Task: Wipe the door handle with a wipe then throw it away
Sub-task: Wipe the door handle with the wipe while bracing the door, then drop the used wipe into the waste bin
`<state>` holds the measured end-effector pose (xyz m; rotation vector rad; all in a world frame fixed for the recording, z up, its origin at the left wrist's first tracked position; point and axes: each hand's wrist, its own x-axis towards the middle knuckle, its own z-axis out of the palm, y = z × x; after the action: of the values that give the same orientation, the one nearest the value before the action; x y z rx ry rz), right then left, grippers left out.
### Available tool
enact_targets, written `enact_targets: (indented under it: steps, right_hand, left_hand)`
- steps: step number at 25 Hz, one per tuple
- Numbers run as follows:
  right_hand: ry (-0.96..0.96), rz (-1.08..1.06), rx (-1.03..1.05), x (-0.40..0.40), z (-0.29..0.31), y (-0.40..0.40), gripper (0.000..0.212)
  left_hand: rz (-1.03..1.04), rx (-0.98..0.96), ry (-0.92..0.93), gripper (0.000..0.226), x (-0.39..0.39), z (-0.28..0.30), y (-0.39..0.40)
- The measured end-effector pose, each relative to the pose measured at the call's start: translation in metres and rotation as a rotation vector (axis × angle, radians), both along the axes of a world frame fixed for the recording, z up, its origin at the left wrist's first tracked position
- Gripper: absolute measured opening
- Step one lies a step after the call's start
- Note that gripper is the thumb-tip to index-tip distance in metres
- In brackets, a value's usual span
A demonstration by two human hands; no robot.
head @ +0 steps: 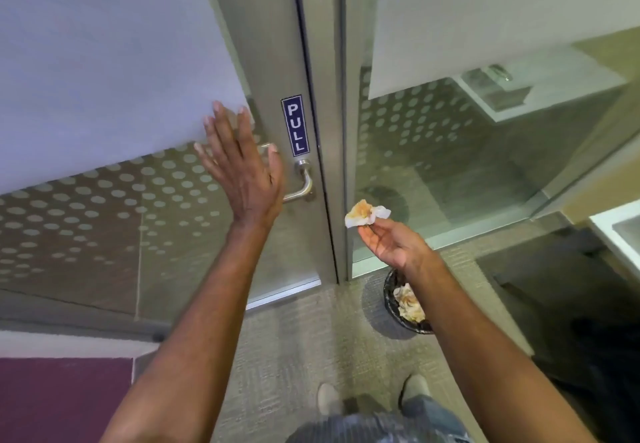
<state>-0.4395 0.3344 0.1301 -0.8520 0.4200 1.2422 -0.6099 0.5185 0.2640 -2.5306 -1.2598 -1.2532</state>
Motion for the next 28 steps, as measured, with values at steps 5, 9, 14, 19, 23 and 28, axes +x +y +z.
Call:
enact_targets:
  steps: [5, 9, 14, 19, 23, 28]
  right_hand:
    - [-0.087, 0.009, -0.067, 0.05, -0.031, -0.072, 0.026]
    - [-0.242, 0.039, -0.288, 0.087, -0.065, -0.125, 0.024]
    - [-0.46, 0.124, -0.633, 0.124, -0.139, -0.181, 0.029]
    - [-0.673, 0.204, -0.887, 0.147, -0.196, -0.208, 0.026]
    - [-0.786, 0.304, -0.944, 0.161, -0.234, -0.212, 0.026]
    - [-0.874, 0.461, -0.949, 0.16, -0.259, -0.217, 0.028]
  left_hand:
    - [-0.264, -0.234, 0.178, 0.059, 0.063, -0.087, -0.118]
    - [-0.466, -0.63, 0.374, 0.04, 0.108, -0.163, -0.184]
    - [-0.556, -0.889, 0.691, 0.046, 0.148, -0.242, -0.234]
    - [-0.544, -0.946, 0.881, 0.055, 0.172, -0.297, -0.253]
    - [-0.525, -0.923, 0.912, 0.054, 0.186, -0.331, -0.259]
    - [-0.507, -0.905, 0.936, 0.054, 0.187, -0.348, -0.262]
